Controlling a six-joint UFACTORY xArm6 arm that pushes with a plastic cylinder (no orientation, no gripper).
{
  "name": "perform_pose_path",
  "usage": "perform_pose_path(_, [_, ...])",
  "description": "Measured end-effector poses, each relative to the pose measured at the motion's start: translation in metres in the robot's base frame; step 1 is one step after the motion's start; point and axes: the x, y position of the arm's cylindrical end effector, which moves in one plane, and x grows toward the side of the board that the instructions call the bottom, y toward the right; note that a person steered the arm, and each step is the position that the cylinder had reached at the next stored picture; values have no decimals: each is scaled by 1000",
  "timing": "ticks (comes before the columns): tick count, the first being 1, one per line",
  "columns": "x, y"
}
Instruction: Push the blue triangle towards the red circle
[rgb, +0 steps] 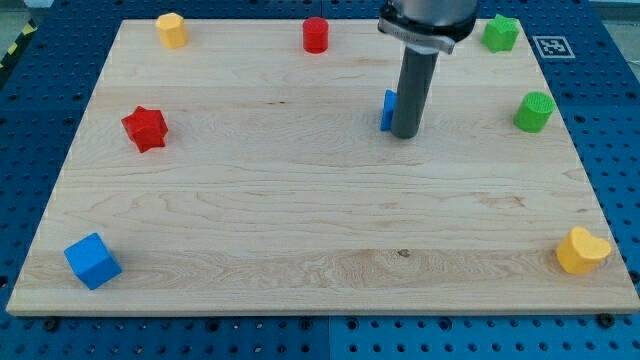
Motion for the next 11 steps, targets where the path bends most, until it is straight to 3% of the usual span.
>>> perform_pose_path(2, [-58,0])
perform_pose_path(3, [-67,0])
perform_pose_path(7, [-47,10])
perform_pose_path(8, [-46,-13])
perform_pose_path(11, [-82,-23])
